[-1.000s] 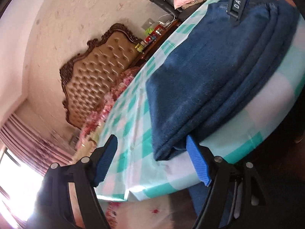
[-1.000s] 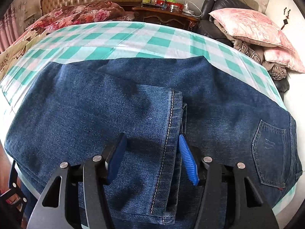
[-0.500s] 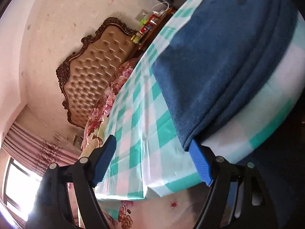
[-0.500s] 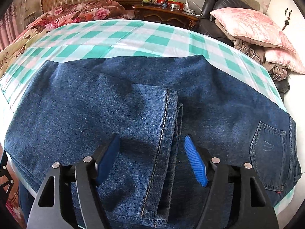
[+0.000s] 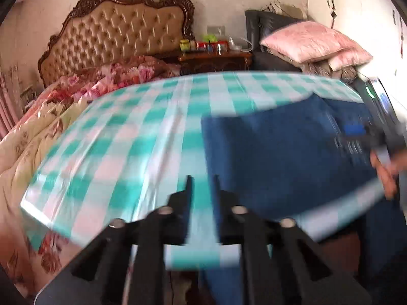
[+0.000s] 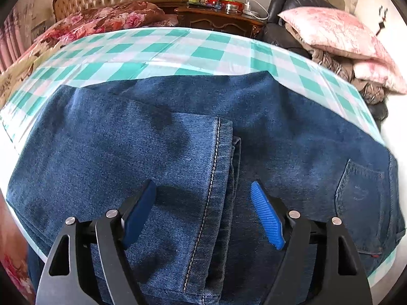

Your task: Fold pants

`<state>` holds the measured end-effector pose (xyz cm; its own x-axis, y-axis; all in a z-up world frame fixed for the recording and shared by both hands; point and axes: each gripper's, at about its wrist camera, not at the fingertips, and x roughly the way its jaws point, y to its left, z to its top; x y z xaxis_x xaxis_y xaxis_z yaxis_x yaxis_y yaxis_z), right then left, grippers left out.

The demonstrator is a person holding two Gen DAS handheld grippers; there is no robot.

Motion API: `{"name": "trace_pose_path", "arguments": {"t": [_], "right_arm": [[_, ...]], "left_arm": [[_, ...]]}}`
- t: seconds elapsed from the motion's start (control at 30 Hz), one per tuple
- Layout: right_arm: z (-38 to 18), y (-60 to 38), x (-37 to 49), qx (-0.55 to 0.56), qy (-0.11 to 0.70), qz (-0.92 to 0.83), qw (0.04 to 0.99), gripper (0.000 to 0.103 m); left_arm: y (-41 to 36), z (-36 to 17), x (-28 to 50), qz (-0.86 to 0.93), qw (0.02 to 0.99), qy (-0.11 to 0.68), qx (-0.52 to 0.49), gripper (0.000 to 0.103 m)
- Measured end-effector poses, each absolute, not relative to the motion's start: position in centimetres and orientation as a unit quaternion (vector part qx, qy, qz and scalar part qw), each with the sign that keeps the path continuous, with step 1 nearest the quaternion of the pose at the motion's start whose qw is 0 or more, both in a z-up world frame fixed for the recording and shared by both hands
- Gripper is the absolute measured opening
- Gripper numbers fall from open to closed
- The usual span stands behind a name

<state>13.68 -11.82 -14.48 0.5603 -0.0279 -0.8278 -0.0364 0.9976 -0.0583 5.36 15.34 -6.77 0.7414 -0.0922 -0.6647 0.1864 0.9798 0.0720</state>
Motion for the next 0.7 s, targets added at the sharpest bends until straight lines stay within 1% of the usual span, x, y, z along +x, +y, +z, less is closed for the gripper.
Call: {"name": "trace_pose_path", "arguments": {"t": [0.03,0.1,0.2,0.27,0.33,0.4,0.47,0.53,0.57,0.6,0.63,0.67,0.7], "right_arm": [[-14.5,-12.1,13.8,-0.022,0.473,0.006,0.881,0.074],[-14.3,-13.0,14.0,0.012,0.477,0.02,0.878,0.075],[-13.0,-15.6,14.0,0.084,0.461,0.029,0.883,0.075],[-12.1,-17.8,14.1,0.109,0.452,0.007,0.885,0.075],[-11.2,-19.7,14.1,0.116,0.441,-0.018,0.89,0.075],[-10.5,-21.3,14.2,0.118,0.432,-0.034,0.893,0.075],[-9.9,-21.3,14.7,0.108,0.426,-0.025,0.898,0.075],[-9.5,-20.3,15.1,0.091,0.425,-0.009,0.9,0.075],[-9.4,-19.4,15.3,0.08,0.427,0.001,0.901,0.075],[-9.3,-18.4,15.7,0.071,0.43,0.016,0.9,0.075],[-9.4,-17.7,16.1,0.06,0.434,0.024,0.899,0.075],[-9.6,-16.4,16.7,0.037,0.441,0.028,0.896,0.075],[-10.0,-15.6,17.4,0.018,0.445,0.027,0.895,0.074]], "left_arm": [[14.1,-6.6,7.1,-0.098,0.928,0.354,0.064,0.009],[11.0,-7.3,11.8,-0.163,0.908,0.383,0.04,0.009],[6.6,-9.8,17.1,-0.207,0.879,0.424,0.067,0.009],[5.2,-11.5,19.9,-0.209,0.864,0.451,0.082,0.009],[6.0,-11.6,21.3,-0.185,0.871,0.45,0.073,0.01],[8.3,-11.3,22.7,-0.122,0.881,0.454,0.045,0.01],[10.2,-11.0,23.1,-0.121,0.881,0.457,-0.006,0.01],[11.0,-10.3,22.3,-0.132,0.885,0.445,-0.024,0.012],[10.8,-9.9,21.6,-0.141,0.888,0.437,-0.024,0.021],[10.4,-9.8,21.0,-0.147,0.888,0.434,-0.016,0.036],[9.9,-9.9,20.9,-0.147,0.886,0.439,-0.005,0.043],[9.6,-10.3,21.2,-0.139,0.884,0.447,0.005,0.047],[9.7,-11.2,21.7,-0.117,0.878,0.464,0.015,0.043]]}}
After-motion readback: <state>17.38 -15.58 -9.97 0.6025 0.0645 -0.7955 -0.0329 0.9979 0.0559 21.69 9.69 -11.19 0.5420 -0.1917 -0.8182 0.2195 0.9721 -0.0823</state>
